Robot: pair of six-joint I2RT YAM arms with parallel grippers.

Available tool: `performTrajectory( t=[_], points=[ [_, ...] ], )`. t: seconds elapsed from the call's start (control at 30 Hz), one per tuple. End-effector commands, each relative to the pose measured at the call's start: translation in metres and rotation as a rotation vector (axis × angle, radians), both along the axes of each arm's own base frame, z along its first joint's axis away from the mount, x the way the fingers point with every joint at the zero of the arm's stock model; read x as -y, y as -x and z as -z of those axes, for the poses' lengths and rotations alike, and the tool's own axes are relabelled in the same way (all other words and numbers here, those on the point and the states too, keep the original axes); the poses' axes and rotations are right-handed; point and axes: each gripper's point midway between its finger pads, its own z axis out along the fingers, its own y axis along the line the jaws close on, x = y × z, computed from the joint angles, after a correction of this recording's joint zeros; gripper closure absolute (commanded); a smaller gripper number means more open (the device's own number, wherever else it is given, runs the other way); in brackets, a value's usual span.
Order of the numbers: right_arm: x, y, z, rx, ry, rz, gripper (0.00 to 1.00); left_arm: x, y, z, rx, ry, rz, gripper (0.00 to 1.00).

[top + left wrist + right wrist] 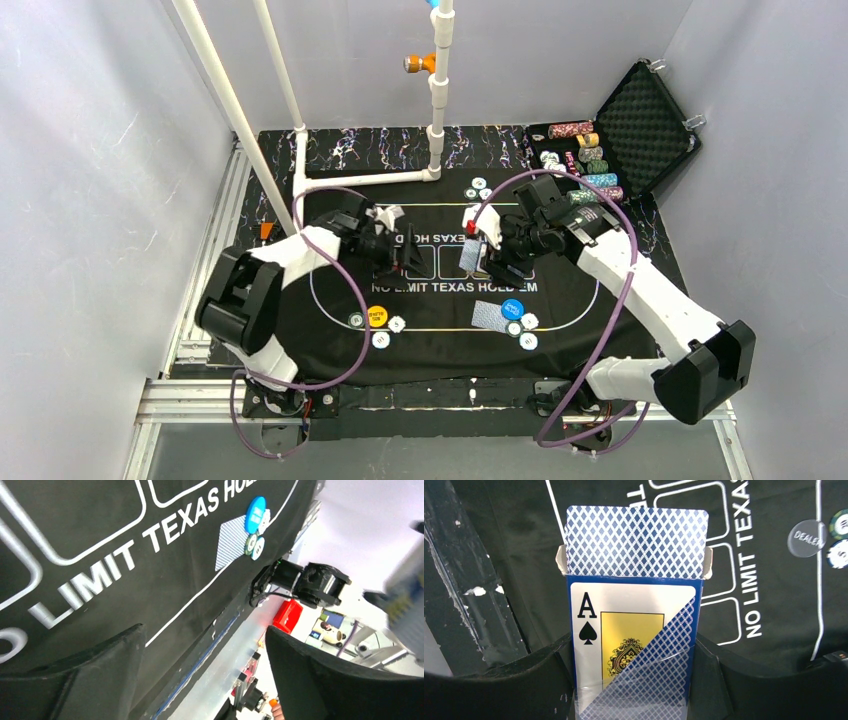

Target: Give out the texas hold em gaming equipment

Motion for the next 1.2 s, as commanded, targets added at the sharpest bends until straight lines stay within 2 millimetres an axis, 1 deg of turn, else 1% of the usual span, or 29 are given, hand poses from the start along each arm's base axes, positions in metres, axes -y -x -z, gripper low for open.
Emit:
performTrajectory(
  t=[0.0, 0.07, 0.13, 0.2, 0.27, 0.43, 0.6, 0.7, 0.87, 0.9, 0.97, 1.07, 1.17],
  points=[
    [0.001, 0.007, 0.007, 0.025, -0.032, -0.025, 0.99, -0.02, 0.005, -0.068, 0.144, 0.153, 0.114, 0.08],
    [0.002, 0.013, 0.017, 0.013, -0.026, -0.042, 0.99, -0.02, 0.003, -0.094, 0.204, 0.217, 0.138, 0.06],
    [0.001, 0.016, 0.025, 0.006, -0.018, -0.058, 0.99, -0.016, 0.002, -0.117, 0.213, 0.292, 0.152, 0.06],
    [-0.002, 0.018, 0.031, -0.001, -0.019, -0.071, 0.99, -0.009, -0.004, -0.132, 0.222, 0.334, 0.135, 0.06],
    [-0.007, 0.019, 0.032, -0.009, -0.033, -0.085, 0.99, 0.001, -0.007, -0.139, 0.226, 0.359, 0.124, 0.06],
    [-0.023, 0.019, 0.025, -0.024, -0.079, -0.125, 0.99, 0.025, -0.008, -0.131, 0.204, 0.386, 0.123, 0.09],
    [-0.036, 0.018, 0.017, -0.026, -0.107, -0.155, 0.99, 0.046, 0.009, -0.122, 0.192, 0.371, 0.182, 0.14],
    [-0.043, 0.016, 0.009, -0.028, -0.13, -0.162, 0.99, 0.053, 0.016, -0.116, 0.177, 0.357, 0.2, 0.19],
    [-0.049, 0.015, -0.004, -0.015, -0.162, -0.179, 0.99, 0.052, 0.021, -0.102, 0.137, 0.332, 0.207, 0.3],
    [-0.05, 0.016, -0.006, -0.014, -0.166, -0.184, 0.99, 0.052, 0.021, -0.101, 0.143, 0.331, 0.214, 0.34],
    [-0.051, 0.015, -0.009, -0.012, -0.172, -0.184, 0.99, 0.048, 0.027, -0.097, 0.12, 0.309, 0.221, 0.41],
    [-0.051, 0.014, -0.011, -0.005, -0.171, -0.182, 0.99, 0.039, 0.031, -0.094, 0.133, 0.275, 0.237, 0.5],
    [-0.049, 0.014, -0.009, -0.001, -0.162, -0.177, 0.99, 0.029, 0.028, -0.097, 0.135, 0.288, 0.214, 0.56]
  ],
)
